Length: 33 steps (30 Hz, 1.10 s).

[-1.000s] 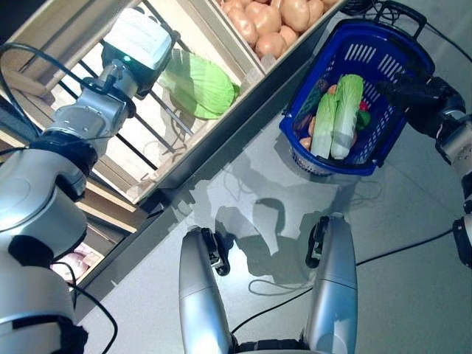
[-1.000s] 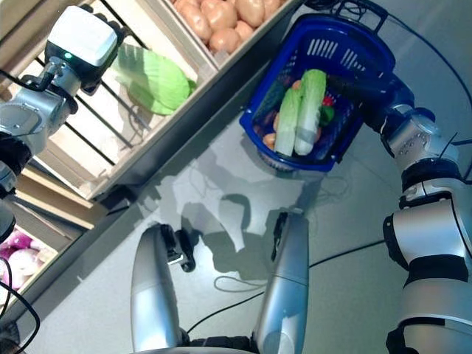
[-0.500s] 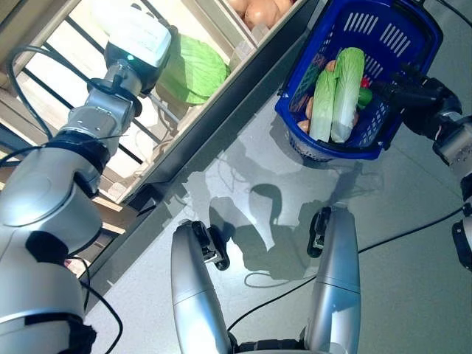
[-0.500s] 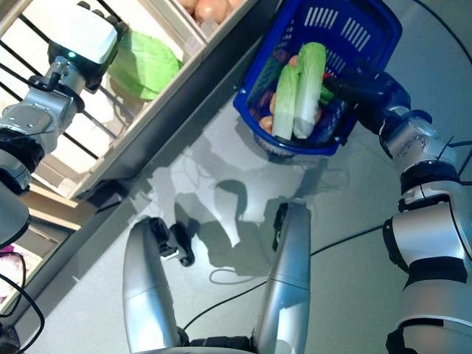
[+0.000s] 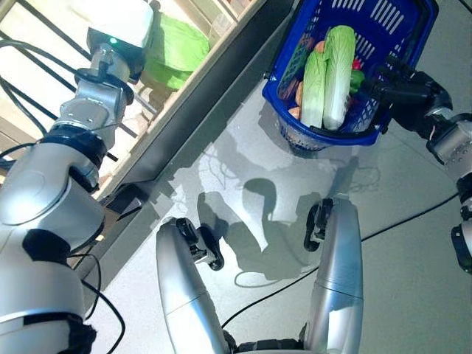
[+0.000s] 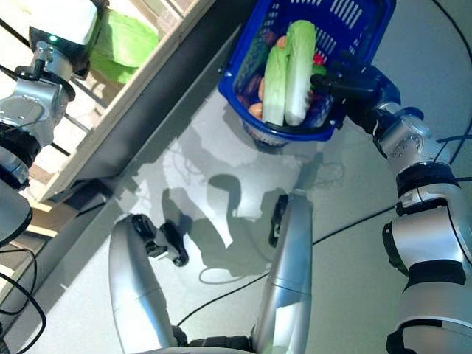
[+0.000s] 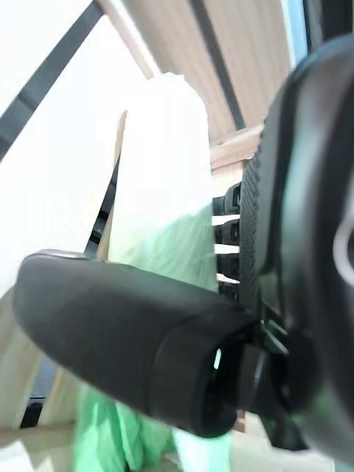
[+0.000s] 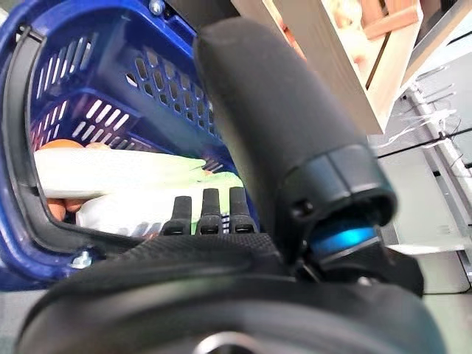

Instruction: Put vegetables into the basket

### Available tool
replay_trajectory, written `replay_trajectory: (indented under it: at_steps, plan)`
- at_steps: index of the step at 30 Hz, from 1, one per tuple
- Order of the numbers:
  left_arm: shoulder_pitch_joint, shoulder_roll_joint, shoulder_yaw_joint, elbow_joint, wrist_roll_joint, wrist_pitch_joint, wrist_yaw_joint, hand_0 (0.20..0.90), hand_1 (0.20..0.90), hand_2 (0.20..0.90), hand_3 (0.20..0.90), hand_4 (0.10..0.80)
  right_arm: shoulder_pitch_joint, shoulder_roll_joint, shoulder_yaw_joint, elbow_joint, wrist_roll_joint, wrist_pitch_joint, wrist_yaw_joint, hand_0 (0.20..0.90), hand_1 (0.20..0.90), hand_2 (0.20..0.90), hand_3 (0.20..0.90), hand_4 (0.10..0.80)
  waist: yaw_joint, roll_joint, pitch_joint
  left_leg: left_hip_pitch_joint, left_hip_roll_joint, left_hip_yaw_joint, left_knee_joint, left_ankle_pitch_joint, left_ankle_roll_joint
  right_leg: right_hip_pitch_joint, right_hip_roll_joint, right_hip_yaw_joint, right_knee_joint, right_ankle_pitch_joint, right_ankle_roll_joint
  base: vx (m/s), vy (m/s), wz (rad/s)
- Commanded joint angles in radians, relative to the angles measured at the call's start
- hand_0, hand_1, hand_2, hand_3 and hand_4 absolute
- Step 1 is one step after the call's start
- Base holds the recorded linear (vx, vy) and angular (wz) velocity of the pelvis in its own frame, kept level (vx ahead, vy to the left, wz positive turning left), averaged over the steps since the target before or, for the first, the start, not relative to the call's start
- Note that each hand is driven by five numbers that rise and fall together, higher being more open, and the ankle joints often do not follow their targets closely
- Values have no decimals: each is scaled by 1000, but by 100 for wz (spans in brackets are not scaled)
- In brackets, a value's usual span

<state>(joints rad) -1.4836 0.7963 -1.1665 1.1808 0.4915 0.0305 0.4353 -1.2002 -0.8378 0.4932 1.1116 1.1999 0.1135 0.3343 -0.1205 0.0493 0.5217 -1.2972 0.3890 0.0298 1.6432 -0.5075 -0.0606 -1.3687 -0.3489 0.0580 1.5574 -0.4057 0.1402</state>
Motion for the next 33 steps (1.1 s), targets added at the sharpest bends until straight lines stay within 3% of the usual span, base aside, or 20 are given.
replay_trajectory:
  at_steps: [1,2,3,6,16,21,26,33]
  plan:
    - [-19,24,-18,75,-87,12,-76,599,599,599,599,599,33,1,-106,-48,94,-131,53,900,900,900,900,800,2,-55,-59,-71,9,-91,-55,-17,-92,-7,-76,39,-92,71,0,0,0,0]
    - [-17,24,-14,77,-98,8,-76,599,599,599,599,599,35,1,-109,-51,92,-132,54,900,900,900,900,800,2,-55,-60,-74,8,-92,-51,-18,-92,-10,-75,40,-88,70,0,21,-21,-3]
    - [-8,26,8,76,-148,-6,-93,300,300,300,300,400,42,2,-117,-65,96,-134,56,900,900,900,900,800,3,-56,-63,-84,5,-93,-46,-17,-90,-20,-73,41,-78,65,-2,0,0,0]
    - [10,31,58,75,-191,-24,-54,300,300,300,300,400,60,8,-136,-90,112,-133,60,900,900,900,900,800,4,-56,-68,-93,2,-92,-33,-19,-86,-29,-72,40,-62,58,-6,0,0,0]
    - [41,48,107,50,-184,-26,-55,300,300,300,300,400,99,40,-172,-147,133,-120,85,900,900,900,900,800,6,-55,-106,-37,-4,-70,-51,-34,-64,15,-82,11,-65,40,-17,11,2,1]
    - [63,54,129,28,-208,-65,-50,300,300,300,300,400,121,58,-178,-172,138,-120,79,900,900,900,900,800,8,-54,-136,24,-3,-47,-96,-30,-54,73,-83,-18,-101,40,-20,5,0,1]
    - [90,45,159,31,-243,-121,-39,300,300,300,300,400,150,69,-196,-160,84,-107,68,900,900,900,900,800,8,-57,-159,114,4,-15,-152,-19,-39,169,-84,-56,-163,44,-28,-6,-8,4]
    - [210,63,308,2,-367,-228,-44,300,300,300,300,400,229,113,-214,-188,20,-132,91,900,900,900,900,800,14,-60,-213,347,0,45,-348,50,-37,418,-64,-122,-356,64,-36,28,-15,0]
